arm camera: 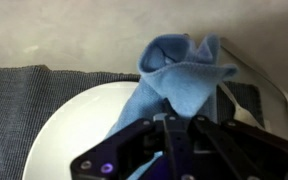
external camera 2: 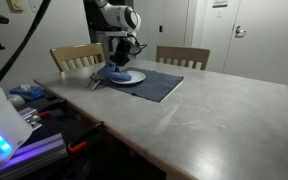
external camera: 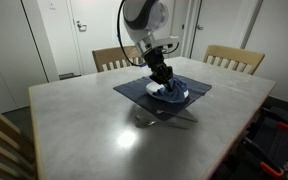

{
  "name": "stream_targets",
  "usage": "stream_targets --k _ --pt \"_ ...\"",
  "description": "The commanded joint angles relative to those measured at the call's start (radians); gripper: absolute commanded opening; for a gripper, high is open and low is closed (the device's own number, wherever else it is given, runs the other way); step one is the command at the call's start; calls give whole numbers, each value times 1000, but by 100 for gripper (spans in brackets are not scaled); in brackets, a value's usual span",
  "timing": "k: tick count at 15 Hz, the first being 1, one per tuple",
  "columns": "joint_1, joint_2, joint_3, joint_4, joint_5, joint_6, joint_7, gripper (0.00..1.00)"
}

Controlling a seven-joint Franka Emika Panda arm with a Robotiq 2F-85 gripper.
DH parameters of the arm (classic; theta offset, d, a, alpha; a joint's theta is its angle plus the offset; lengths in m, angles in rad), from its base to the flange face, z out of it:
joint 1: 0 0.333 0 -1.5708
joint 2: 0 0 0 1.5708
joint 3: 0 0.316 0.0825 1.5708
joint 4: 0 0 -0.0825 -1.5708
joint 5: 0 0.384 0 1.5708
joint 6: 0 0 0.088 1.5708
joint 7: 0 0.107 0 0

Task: Pick up the blue cloth and wipe the white plate.

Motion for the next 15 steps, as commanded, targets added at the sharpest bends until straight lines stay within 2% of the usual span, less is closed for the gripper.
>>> stream_targets --k 1,4,6,10,12,15 --pt "8 19 -15 28 -69 -90 -7 2" --pt "36 44 -49 44 -160 -163 77 2" --pt "50 54 -67 43 -208 -156 149 2" --pt "37 65 -70 24 -171 73 296 2" --pt "27 61 -64 7 -135 188 328 2" --pt "9 30 -50 -13 -73 280 329 2"
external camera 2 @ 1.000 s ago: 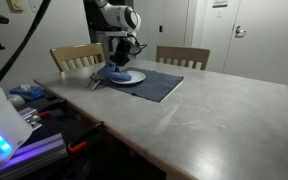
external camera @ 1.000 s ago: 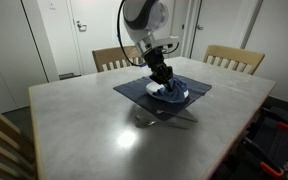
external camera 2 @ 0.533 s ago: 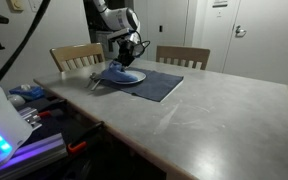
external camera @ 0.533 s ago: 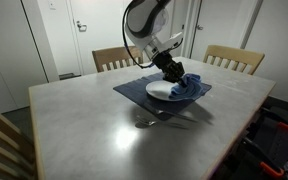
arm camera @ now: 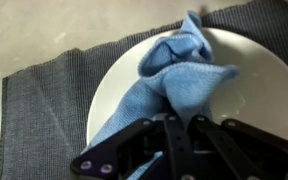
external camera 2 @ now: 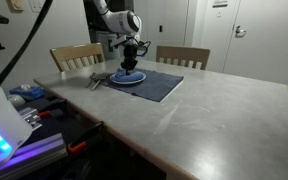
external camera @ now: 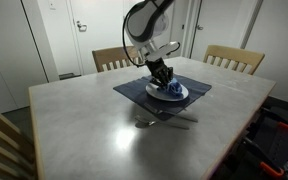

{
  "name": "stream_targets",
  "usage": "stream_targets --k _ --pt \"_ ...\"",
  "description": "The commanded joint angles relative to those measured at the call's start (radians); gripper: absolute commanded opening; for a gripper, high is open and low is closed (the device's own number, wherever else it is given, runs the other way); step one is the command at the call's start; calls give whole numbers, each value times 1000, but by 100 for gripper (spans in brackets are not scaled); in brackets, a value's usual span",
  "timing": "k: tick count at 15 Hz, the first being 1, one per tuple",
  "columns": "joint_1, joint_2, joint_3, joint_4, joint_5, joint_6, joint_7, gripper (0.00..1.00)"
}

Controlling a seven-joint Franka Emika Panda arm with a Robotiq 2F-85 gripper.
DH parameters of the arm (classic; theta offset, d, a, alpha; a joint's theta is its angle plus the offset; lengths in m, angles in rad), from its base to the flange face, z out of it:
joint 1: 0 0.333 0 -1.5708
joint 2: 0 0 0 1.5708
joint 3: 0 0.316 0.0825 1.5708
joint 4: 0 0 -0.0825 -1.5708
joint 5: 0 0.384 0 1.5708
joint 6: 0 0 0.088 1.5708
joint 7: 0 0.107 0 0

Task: Pick up the blue cloth and wipe the white plate.

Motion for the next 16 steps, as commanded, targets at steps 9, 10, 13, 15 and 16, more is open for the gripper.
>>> stream_targets --k 9,10,13,15,16 --pt "-86 -16 100 11 232 39 -293 2" --pt "-89 -11 101 17 227 -9 -326 2" --pt "-74 5 76 38 182 -147 -350 2" --pt "-53 9 46 40 131 -209 -310 2" --pt "-40 11 29 42 99 -230 -273 2"
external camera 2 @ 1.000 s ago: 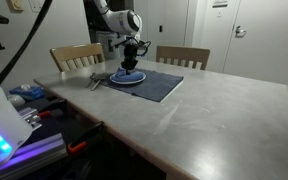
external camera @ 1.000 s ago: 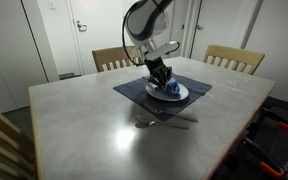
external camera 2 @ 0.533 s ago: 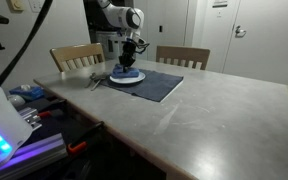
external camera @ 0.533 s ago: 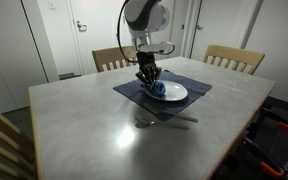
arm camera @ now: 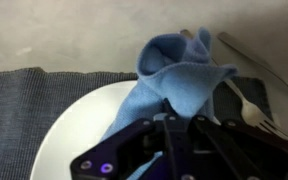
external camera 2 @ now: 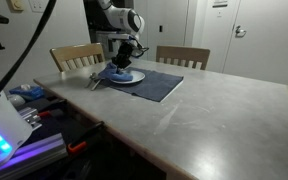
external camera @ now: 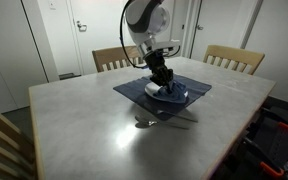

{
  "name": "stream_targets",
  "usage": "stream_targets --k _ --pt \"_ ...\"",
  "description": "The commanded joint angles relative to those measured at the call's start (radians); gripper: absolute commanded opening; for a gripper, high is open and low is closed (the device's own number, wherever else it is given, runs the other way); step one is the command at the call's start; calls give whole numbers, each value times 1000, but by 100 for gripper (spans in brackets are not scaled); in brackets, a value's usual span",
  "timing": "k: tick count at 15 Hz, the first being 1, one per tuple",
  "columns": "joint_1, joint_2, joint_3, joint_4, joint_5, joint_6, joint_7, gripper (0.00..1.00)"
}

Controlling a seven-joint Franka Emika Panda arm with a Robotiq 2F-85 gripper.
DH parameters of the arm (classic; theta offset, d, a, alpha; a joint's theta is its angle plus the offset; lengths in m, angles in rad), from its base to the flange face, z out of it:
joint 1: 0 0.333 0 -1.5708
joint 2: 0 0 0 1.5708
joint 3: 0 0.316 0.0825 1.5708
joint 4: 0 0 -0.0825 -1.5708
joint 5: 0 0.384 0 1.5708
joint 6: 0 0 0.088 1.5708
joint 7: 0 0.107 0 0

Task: Pick up the blue cloth and wipe the white plate.

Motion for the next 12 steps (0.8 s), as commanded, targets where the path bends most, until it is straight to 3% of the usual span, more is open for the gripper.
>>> stream_targets --k 1,4,7,9,12 --pt "39 23 -59 33 -97 -87 94 2" --pt "61 16 -94 18 -163 -8 225 2" --pt "46 3 -84 -4 -125 152 290 2" --pt "29 -4 -66 -15 -76 250 291 2" --pt "11 -9 -37 -15 -7 279 226 2"
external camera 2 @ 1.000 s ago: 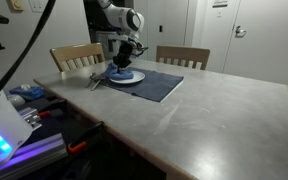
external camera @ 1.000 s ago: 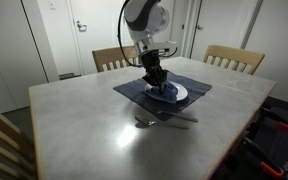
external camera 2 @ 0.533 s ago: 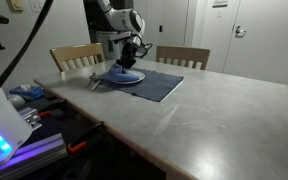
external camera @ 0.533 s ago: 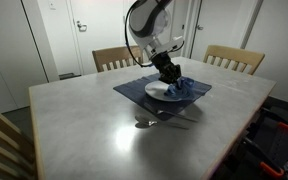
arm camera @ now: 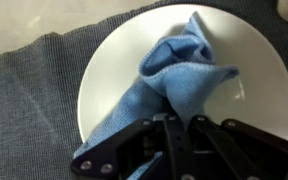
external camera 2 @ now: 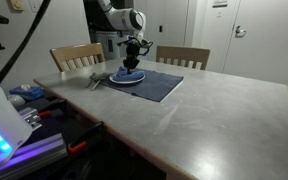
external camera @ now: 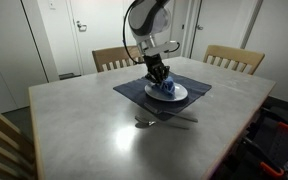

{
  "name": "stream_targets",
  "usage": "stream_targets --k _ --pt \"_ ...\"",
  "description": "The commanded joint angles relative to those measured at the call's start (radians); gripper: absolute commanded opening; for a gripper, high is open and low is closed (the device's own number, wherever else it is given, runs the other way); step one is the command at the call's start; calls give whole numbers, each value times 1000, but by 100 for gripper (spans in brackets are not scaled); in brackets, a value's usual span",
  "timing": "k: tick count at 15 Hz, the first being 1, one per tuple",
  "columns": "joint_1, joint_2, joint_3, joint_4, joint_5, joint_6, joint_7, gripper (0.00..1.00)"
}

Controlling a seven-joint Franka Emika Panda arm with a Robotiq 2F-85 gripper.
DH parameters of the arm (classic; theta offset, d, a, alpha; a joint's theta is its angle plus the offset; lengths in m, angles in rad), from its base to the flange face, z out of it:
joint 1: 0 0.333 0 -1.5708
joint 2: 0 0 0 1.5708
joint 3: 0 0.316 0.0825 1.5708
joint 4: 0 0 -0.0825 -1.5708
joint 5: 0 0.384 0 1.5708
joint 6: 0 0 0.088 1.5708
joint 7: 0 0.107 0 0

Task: Pick up the blue cloth and wipe the white plate.

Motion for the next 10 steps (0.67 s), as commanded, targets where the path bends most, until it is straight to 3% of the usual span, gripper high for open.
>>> stream_targets --k 1,6,10 --pt "-38 -11 49 -15 85 51 -85 2" --pt "-94 -8 122 3 199 -19 -305 2" --pt "-89 10 109 35 162 -193 -384 2"
